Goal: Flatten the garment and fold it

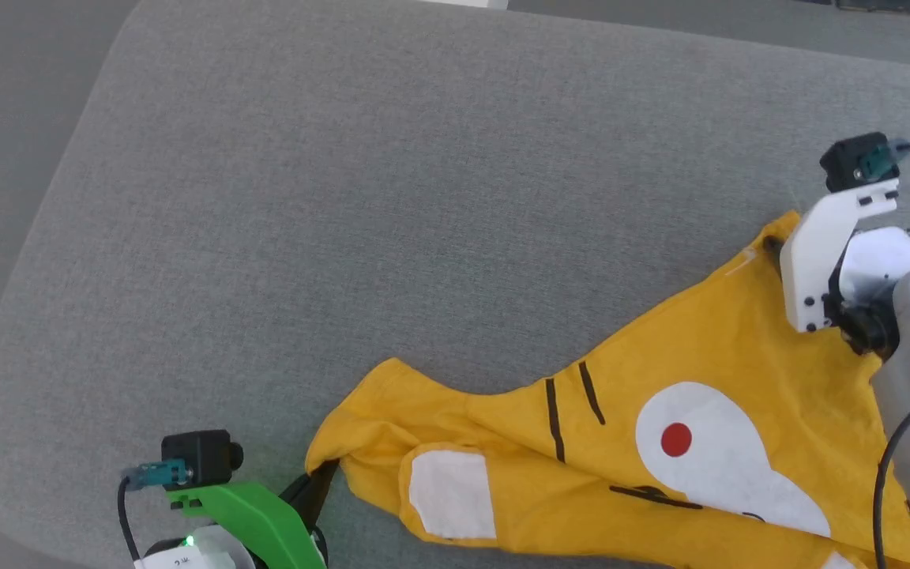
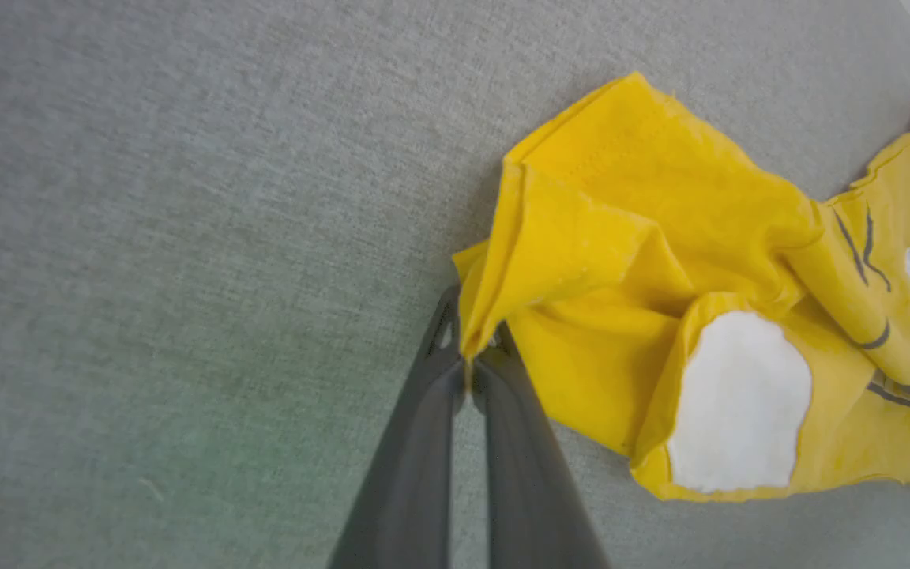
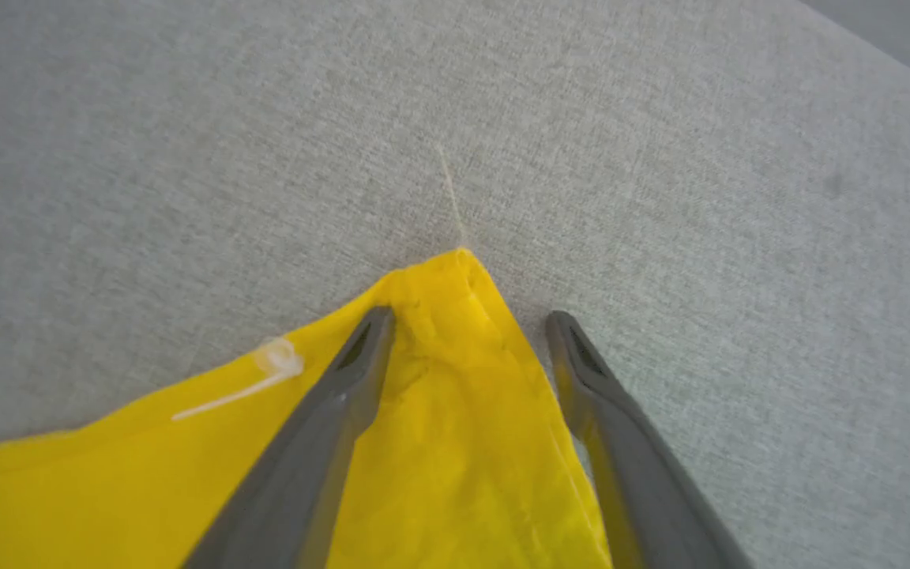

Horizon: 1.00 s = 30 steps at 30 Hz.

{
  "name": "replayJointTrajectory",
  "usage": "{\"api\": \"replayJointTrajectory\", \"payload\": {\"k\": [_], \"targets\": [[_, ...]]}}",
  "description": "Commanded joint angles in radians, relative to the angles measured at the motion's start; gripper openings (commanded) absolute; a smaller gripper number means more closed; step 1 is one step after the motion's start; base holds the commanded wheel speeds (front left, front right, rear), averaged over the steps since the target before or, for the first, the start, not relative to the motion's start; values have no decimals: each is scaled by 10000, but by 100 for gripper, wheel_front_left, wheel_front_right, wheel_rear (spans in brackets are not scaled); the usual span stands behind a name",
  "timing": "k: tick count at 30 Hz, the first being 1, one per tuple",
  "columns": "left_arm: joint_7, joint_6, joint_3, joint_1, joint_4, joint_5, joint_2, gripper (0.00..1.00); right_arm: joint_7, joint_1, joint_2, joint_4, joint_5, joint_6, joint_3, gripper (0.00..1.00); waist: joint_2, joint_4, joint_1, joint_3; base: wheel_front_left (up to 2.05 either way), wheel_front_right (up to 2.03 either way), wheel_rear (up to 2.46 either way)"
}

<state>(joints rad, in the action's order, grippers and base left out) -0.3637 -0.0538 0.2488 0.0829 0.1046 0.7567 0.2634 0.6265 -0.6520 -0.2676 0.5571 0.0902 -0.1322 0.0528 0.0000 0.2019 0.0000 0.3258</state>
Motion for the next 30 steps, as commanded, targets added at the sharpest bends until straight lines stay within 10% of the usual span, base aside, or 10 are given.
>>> {"api": "replayJointTrajectory", "payload": {"k": [1,2,6,20,30], "targets": [[75,55,18,-178,-49,-80,-21,0,472,-126,12,101,-149,15,-78,85,0,82,0,62,0,0,0],[86,56,24,-190,-73,-79,-27,0,847,-124,49,97,-201,15,-117,49,0,96,0,58,0,0,0],[127,52,36,-191,-136,-75,-34,0,1074,31,151,-406,-263,15,-314,0,0,85,0,0,0,0,0],[216,-94,-144,228,27,-73,226,0,-4643,3760,1427,-3427,198,15,-1877,0,0,-620,0,-1040,0,0,0],[1131,120,-601,-76,552,-28,177,0,-5377,6132,2054,-5225,795,15,-2980,0,0,-1357,0,-1553,0,0,0]]}}
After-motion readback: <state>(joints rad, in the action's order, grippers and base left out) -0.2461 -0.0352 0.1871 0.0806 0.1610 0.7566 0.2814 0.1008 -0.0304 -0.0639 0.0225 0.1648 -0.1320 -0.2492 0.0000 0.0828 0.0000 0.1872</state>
